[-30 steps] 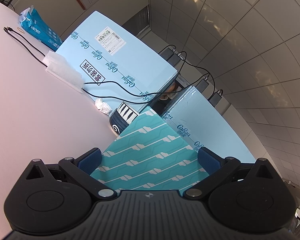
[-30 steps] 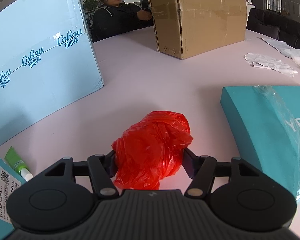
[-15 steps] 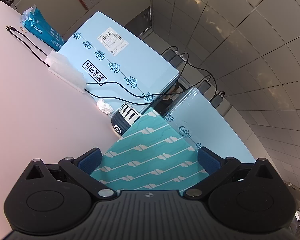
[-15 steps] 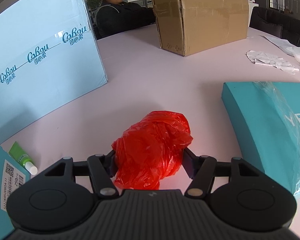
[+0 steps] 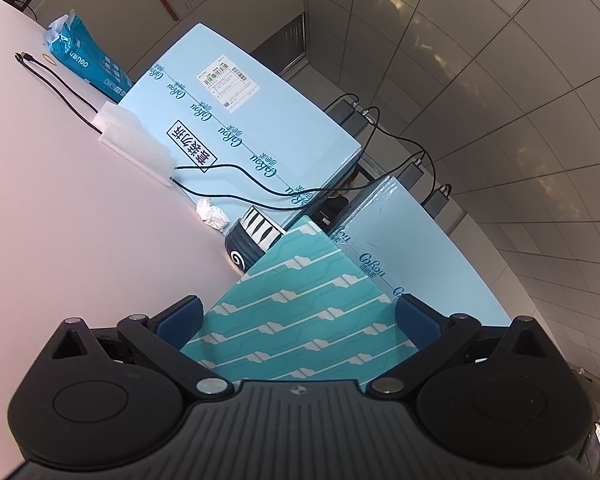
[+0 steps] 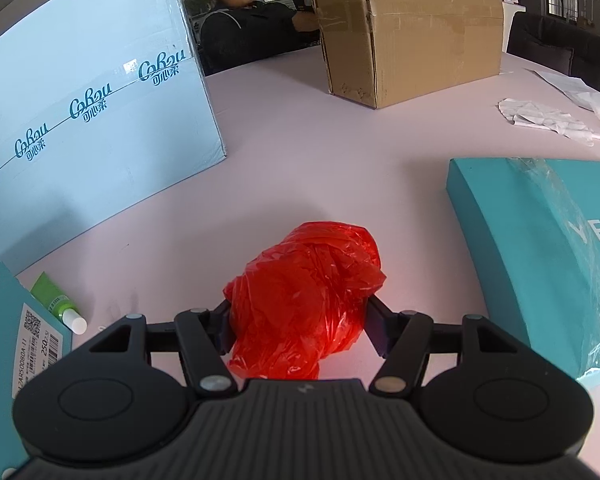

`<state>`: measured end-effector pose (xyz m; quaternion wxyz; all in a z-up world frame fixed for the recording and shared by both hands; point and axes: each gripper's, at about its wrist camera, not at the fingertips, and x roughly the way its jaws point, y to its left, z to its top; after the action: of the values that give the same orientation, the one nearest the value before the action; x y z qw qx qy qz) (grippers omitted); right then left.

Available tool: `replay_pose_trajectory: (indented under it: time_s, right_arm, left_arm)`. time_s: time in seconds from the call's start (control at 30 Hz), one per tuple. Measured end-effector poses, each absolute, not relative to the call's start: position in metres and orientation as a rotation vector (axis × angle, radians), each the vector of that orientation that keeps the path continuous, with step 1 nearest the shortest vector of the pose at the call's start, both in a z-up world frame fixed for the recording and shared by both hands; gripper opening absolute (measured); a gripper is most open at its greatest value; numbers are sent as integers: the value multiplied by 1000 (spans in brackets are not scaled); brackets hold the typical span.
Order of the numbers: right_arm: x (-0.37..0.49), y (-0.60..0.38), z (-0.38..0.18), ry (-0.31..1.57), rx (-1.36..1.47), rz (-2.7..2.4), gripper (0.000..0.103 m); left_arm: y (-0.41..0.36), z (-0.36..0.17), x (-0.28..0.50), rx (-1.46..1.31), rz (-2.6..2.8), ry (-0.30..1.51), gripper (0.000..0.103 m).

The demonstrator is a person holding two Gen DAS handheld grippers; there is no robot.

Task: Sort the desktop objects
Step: 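Lift the red plastic bag with the right gripper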

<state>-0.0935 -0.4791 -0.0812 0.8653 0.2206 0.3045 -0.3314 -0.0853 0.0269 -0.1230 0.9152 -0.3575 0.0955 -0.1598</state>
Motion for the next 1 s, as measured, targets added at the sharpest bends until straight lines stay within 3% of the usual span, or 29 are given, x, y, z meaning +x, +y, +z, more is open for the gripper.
replay_pose_trajectory:
  time_s: [1.0]
  right_arm:
    - [-93, -459, -71, 629, 374, -675, 65]
  left_arm:
    - [27, -123, -86, -736, -327, 196, 103]
